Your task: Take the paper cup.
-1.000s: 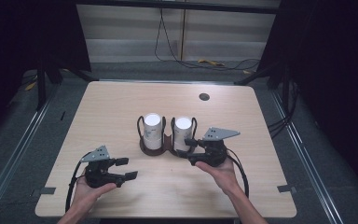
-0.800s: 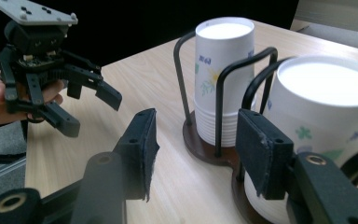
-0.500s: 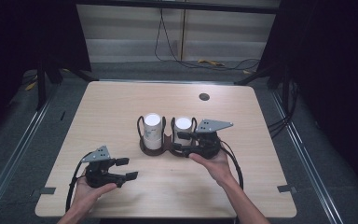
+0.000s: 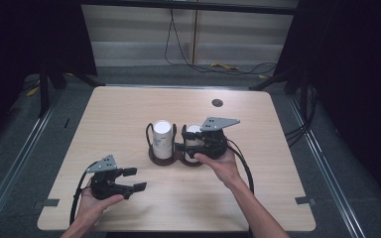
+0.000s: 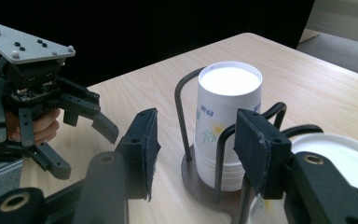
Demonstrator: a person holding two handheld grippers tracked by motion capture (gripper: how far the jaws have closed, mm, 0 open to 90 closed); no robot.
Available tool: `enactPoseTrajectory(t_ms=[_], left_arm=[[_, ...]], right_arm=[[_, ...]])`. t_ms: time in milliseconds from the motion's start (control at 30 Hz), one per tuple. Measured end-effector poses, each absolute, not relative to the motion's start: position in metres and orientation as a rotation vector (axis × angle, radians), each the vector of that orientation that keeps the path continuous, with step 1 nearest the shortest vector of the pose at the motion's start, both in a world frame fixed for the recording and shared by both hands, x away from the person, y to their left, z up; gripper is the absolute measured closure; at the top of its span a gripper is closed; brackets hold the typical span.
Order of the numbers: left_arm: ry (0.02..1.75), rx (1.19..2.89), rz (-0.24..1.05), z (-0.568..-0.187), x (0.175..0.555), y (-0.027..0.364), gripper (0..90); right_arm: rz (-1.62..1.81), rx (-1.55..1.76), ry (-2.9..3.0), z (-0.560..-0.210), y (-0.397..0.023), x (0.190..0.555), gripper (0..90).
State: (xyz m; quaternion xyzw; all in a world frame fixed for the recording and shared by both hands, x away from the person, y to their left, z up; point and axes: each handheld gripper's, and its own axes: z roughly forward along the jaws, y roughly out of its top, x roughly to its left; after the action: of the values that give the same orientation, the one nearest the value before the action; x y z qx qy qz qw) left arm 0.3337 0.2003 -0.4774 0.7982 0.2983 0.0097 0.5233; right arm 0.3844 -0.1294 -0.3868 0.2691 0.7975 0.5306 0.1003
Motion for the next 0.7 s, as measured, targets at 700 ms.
enactPoseTrajectory(t_ms=[700], left_arm=[[0.713, 1.908, 0.021, -0.477, 0.334, 0.201, 27.3]], right_arm=[[1.521, 0.773, 2.407, -0.377, -0.108, 0.414, 47.3]])
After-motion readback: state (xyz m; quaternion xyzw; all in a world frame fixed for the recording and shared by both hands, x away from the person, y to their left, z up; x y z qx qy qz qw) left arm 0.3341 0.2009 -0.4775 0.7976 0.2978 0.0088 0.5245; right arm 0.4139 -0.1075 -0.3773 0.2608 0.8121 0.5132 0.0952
